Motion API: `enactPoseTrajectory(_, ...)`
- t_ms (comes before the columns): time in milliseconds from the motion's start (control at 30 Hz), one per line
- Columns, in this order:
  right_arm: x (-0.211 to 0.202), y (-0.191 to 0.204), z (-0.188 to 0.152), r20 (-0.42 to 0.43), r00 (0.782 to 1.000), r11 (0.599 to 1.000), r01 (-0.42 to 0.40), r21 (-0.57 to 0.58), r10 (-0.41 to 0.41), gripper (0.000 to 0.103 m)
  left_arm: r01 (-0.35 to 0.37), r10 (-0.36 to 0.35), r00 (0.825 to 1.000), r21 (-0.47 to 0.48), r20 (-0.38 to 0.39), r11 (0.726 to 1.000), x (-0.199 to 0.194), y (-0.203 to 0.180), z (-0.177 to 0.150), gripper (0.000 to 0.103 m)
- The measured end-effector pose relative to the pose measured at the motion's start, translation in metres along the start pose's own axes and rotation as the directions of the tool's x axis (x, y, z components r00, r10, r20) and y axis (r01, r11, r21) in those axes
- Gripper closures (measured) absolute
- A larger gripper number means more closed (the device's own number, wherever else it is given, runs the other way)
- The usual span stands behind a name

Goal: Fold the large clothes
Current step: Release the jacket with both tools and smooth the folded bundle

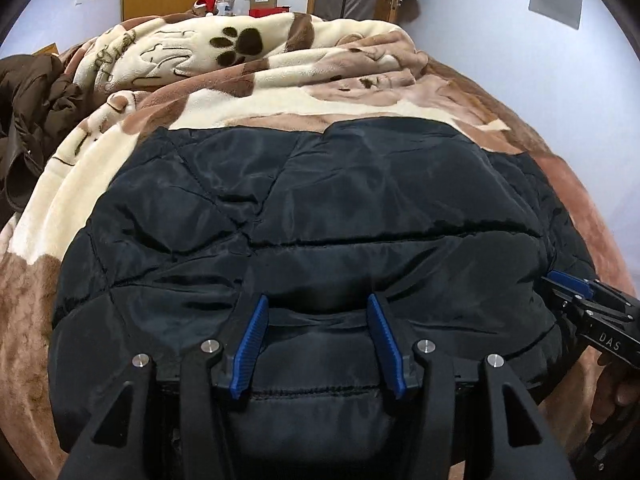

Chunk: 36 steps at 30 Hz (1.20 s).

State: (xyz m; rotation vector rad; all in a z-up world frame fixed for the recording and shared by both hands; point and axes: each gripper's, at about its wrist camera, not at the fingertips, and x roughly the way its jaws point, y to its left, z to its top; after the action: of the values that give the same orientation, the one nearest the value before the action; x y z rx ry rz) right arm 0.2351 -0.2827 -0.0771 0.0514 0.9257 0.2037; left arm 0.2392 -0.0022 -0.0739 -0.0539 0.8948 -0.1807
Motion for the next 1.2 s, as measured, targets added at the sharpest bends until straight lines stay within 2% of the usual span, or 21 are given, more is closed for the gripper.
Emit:
enactPoseTrajectory(300,0.002,0.000,-0.001,-0.015,1.000,1.000,0.000,-0.014,0.000,0.061,0.006,-0.006,1.000,-0.006,-0.006,1.000,0.005,0.002,-0.001,0.049)
enactPoseTrajectory(433,-0.017,-0.003,0.005,-0.013,1.000,1.000,-0.005,-0.004,0.005,0.061,0.021,-0.021,1.000,-0.009,0.003,1.000,-0.011,0.007,0.004,0.049)
enactPoseTrajectory(567,-0.044,-0.014,0.010,0.053,0.999,1.000,0.009,0.013,-0.010,0.061,0.002,0.000,0.998,-0.031,0.065,1.000,-0.034,0.028,0.010,0.049)
enactPoseTrajectory(700,-0.044,-0.028,0.019,0.059,0.997,0.998,0.039,0.045,-0.041,0.061,-0.045,0.050,0.997,-0.096,0.054,0.994,-0.029,0.061,0.022,0.050)
enactPoseTrajectory(800,-0.041,-0.026,0.032,0.070,0.997,0.999,0.021,0.048,-0.024,0.061,-0.023,0.030,0.998,-0.132,0.054,0.991,-0.023,0.071,0.034,0.050)
enactPoseTrajectory(900,-0.034,-0.016,0.045,0.081,0.997,1.000,-0.005,0.025,0.003,0.061,-0.017,0.024,0.997,-0.091,0.072,0.996,-0.016,0.062,0.047,0.050)
enactPoseTrajectory(1000,-0.020,-0.004,0.059,0.073,0.997,1.000,-0.013,-0.003,0.013,0.061,0.022,-0.018,0.998,-0.078,0.055,0.997,-0.002,0.048,0.060,0.050)
enactPoseTrajectory(1100,-0.007,0.010,0.072,0.066,0.997,0.999,-0.037,-0.033,0.039,0.061,0.066,-0.065,0.996,-0.022,0.055,0.998,0.011,0.022,0.077,0.050)
enactPoseTrajectory(1200,0.019,0.021,0.085,0.025,0.999,0.997,-0.025,-0.069,0.027,0.061,0.107,-0.108,0.994,0.021,0.009,0.994,0.036,-0.003,0.093,0.050)
